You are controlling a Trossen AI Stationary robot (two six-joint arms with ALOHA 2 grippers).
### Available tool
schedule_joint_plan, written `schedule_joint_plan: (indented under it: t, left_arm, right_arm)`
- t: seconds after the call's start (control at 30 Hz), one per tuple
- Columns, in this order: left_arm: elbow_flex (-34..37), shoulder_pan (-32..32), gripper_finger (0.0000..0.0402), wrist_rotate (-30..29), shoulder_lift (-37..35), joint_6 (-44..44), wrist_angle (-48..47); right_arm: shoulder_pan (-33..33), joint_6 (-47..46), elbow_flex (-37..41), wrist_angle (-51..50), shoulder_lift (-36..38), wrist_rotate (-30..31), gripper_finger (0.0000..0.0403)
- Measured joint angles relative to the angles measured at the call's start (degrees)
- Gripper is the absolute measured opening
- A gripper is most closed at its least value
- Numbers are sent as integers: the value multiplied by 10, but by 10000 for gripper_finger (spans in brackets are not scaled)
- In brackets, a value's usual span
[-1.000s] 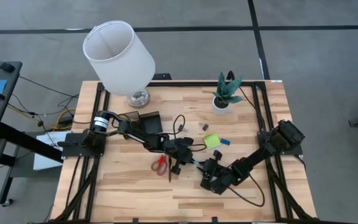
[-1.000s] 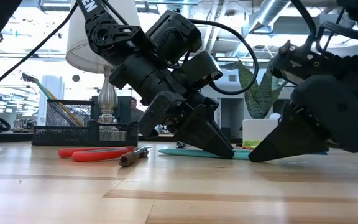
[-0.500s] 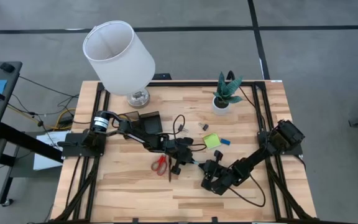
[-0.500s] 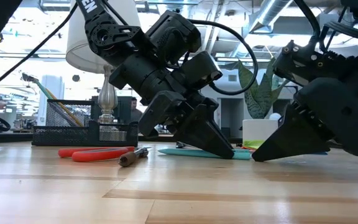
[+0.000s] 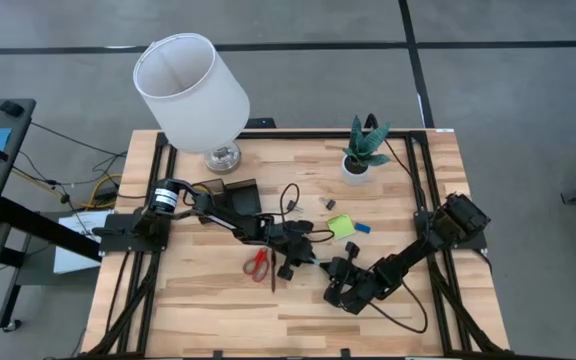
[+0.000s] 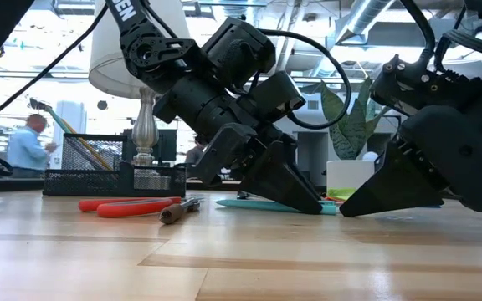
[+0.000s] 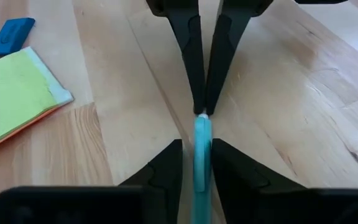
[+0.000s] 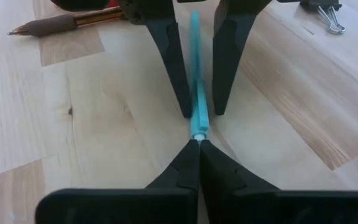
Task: Pick and place office supplies into organizer
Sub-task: Put the blue pen into the black desk organizer
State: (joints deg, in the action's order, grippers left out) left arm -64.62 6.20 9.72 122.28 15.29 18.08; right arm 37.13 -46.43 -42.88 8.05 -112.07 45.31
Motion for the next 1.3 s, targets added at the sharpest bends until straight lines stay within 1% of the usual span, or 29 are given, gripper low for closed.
schedule_joint_plan:
  t: [0.13, 0.2, 0.33, 0.4, 0.47, 0.53, 0.63, 0.8, 0.87, 0.93, 1.07, 1.13, 1.23, 1.3]
  left_arm:
    - [-1, 2, 77, -4, 0, 0, -10]
    - [-2, 3, 61, -6, -1, 0, -17]
    - [-2, 4, 17, -10, -2, 0, -20]
    - [-2, 5, 12, -10, -2, 0, -16]
    - [-1, 6, 20, -11, -1, 0, -13]
    - [-1, 7, 29, -11, -1, 0, -12]
    - [-1, 9, 28, -15, -1, 3, -12]
    - [-1, 10, 15, -22, -1, 2, -12]
    - [-1, 10, 21, -29, -1, 2, -11]
    - [-1, 10, 35, -31, -1, 2, -9]
    - [-1, 10, 69, -33, -2, 0, -3]
    - [-1, 10, 83, -39, -5, 0, -3]
    - [1, 11, 97, -66, -26, 0, -21]
    - [1, 11, 103, -82, -44, 0, -34]
  right_arm:
    - [-7, 1, 1, 12, 0, 2, 29]
    - [-9, 7, 1, 13, 0, 1, 45]
    - [-14, 13, 0, 15, -1, 2, 72]
    - [-17, 13, 0, 15, -1, 3, 80]
    - [-20, 13, 0, 16, -1, 2, 83]
    - [-22, 13, 0, 17, -1, 0, 82]
    - [-24, 15, -1, 17, -1, -4, 68]
    - [-20, 15, -2, 9, 0, -11, 14]
    - [-19, 12, -2, 5, 1, -11, 11]
    - [-16, -4, -2, 0, 0, -6, 13]
    - [-12, -14, -2, -5, -1, 21, 4]
    - [-7, -13, -1, 0, -3, 46, 4]
    - [-1, -11, -1, -3, -4, 75, 2]
    - [2, -7, -4, -6, -1, 79, 1]
